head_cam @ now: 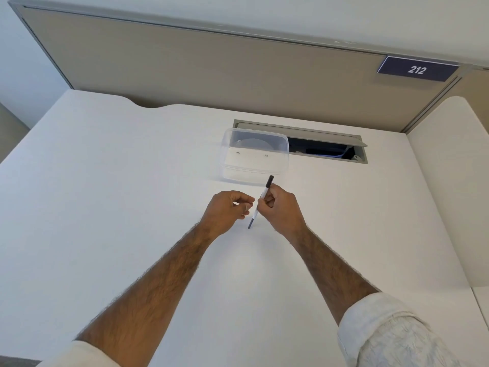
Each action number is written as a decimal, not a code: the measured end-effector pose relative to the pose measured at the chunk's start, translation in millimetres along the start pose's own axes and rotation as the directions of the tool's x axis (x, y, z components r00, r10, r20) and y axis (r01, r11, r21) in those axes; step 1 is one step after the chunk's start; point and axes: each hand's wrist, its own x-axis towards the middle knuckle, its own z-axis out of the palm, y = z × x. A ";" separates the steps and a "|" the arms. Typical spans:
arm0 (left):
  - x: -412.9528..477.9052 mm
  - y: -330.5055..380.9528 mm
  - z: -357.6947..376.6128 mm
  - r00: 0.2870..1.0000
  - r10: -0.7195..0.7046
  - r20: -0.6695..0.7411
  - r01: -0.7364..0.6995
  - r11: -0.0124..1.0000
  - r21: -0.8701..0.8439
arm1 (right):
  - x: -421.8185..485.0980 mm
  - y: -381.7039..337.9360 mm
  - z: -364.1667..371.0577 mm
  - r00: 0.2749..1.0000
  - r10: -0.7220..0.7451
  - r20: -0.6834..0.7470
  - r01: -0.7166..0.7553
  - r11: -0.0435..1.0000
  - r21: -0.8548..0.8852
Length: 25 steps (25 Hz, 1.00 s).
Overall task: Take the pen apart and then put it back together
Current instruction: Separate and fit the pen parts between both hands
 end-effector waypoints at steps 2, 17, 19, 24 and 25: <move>0.9 3.8 4.4 0.999 0.025 0.024 -0.026 0.998 0.051 | 1.1 -2.9 -1.6 1.000 -0.003 -0.002 0.003 1.000 0.008; 3.4 27.3 9.3 0.991 0.131 0.006 -0.131 0.987 0.091 | 6.9 -11.3 -15.7 0.998 -0.040 -0.046 0.039 0.999 -0.015; 2.5 28.9 9.5 0.991 0.135 0.000 -0.135 0.986 0.096 | 7.0 -13.2 -16.2 0.998 -0.041 -0.042 0.041 0.999 -0.016; 2.0 30.5 7.8 0.990 0.139 -0.007 -0.138 0.988 0.070 | 8.7 -18.0 -18.4 0.998 -0.042 -0.042 0.042 0.999 0.004; 2.1 29.8 7.4 0.991 0.136 -0.005 -0.135 0.988 0.068 | 9.1 -18.1 -17.9 0.999 -0.038 -0.038 0.038 0.999 0.004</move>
